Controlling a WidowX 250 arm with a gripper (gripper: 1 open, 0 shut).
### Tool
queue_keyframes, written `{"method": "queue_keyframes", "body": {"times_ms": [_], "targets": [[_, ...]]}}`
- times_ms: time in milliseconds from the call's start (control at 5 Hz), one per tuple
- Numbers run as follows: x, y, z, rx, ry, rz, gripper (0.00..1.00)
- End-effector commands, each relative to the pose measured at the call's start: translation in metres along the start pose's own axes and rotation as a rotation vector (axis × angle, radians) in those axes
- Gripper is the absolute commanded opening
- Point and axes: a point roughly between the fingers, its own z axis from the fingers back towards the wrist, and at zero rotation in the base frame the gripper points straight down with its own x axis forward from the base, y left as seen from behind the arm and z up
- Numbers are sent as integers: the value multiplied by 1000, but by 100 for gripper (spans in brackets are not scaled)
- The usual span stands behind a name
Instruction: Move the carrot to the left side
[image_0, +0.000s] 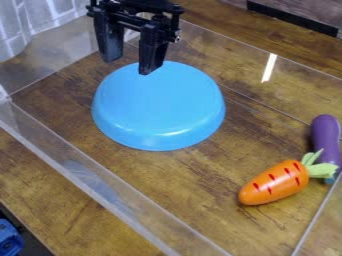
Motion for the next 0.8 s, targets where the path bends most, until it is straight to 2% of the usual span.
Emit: {"method": "queue_keyframes", "body": {"times_ms": [0,200,400,600], "targets": [[-2,-8,-13,1,17,-33,100],[3,-19,-23,3,34,-72,100],[7,-52,-37,8,43,-180,100],[13,-77,-48,5,53,-208,100]]}}
